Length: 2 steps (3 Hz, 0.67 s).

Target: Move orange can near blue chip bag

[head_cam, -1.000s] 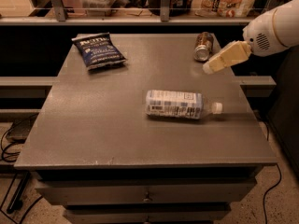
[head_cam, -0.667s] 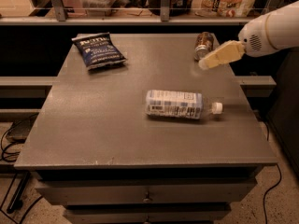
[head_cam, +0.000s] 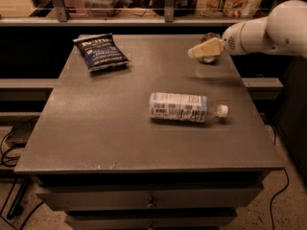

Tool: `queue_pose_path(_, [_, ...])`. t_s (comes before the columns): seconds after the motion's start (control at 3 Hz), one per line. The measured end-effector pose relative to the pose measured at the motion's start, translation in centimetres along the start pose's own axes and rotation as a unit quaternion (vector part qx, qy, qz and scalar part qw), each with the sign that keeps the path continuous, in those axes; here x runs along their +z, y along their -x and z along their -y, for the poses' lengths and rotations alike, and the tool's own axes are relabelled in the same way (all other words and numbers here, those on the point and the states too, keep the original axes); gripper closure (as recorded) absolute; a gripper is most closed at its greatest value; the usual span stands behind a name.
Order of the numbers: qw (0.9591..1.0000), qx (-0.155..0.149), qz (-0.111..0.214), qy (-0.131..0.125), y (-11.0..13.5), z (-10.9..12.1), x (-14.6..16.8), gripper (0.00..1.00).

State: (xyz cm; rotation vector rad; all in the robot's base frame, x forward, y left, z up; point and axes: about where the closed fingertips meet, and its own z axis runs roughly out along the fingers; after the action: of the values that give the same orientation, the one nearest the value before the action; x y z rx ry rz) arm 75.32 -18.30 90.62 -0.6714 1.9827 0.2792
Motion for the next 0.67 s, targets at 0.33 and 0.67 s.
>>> queue_pose_path(0.33, [0.9994, 0.011, 0.008, -0.030, 0.2, 2.1, 3.5, 0.00])
queue_pose_path(0.67, [0.9977, 0.047, 0.012, -0.048, -1.2, 3.6, 6.0, 0.03])
